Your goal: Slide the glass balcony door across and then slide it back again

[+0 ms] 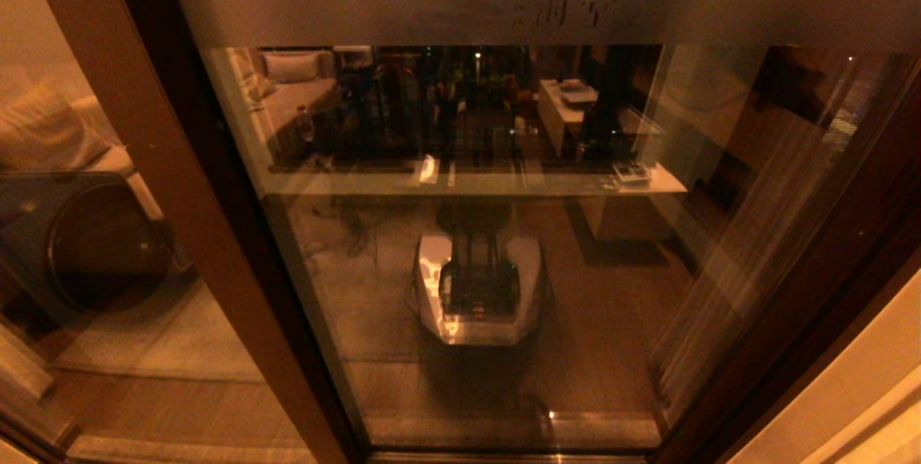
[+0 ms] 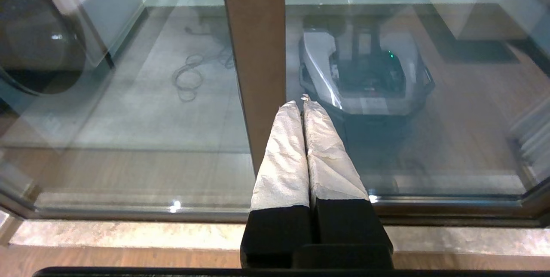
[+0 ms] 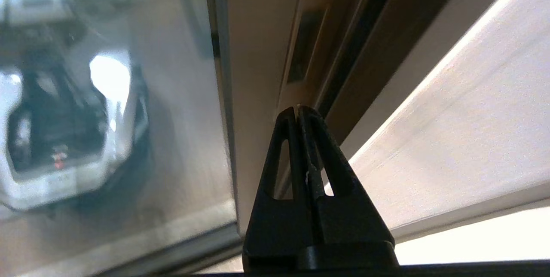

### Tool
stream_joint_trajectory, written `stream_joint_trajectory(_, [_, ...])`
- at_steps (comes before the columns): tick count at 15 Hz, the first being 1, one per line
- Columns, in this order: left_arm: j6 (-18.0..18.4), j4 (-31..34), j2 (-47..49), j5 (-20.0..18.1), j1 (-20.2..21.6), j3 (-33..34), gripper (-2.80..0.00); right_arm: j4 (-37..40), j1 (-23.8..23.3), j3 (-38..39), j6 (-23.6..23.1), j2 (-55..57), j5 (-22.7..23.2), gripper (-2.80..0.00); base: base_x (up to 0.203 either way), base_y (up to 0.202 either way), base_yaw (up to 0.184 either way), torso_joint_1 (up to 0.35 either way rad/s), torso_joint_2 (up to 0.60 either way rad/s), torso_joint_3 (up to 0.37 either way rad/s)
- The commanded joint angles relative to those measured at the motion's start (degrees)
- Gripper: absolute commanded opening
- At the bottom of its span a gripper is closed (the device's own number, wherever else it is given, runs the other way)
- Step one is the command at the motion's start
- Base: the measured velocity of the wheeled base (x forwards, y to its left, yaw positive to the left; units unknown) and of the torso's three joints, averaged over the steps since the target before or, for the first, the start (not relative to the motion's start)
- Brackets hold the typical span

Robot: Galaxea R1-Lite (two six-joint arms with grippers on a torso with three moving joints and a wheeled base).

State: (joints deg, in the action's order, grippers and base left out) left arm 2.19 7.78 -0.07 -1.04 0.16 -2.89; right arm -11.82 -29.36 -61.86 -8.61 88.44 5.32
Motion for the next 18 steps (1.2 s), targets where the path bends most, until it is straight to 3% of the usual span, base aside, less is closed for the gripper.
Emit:
stream_joint_trajectory(1, [0.0, 0.04, 0.07, -0.01, 0.02, -0.01, -2.8, -0.24, 0.35, -0.2, -1.11, 2.78, -2.09, -2.8, 0.0, 0.0, 0.0, 0.0, 0.0, 0.0])
stream_joint_trajectory(6, [0.0, 0.04, 0.07, -0.01, 0.02, -0.01, -2.8, -0.57, 0.4, -3.41, -1.8, 7.36, -5.28, -2.8, 0.0, 0.0, 0.0, 0.0, 0.0, 0.0])
stream_joint_trajectory(13, [0.0, 0.04, 0.07, -0.01, 0.02, -0.01, -2.8, -0.66, 2.46, -7.77, -1.86, 12.35, -5.67, -2.8, 0.0, 0.0, 0.0, 0.0, 0.0, 0.0])
stream_joint_trajectory(18, [0.0, 0.04, 0.07, -0.01, 0.02, -0.01, -2.8, -5.18, 2.55, -10.08, -1.93, 16.2, -7.95, -2.8, 0.0, 0.0, 0.0, 0.0, 0.0, 0.0])
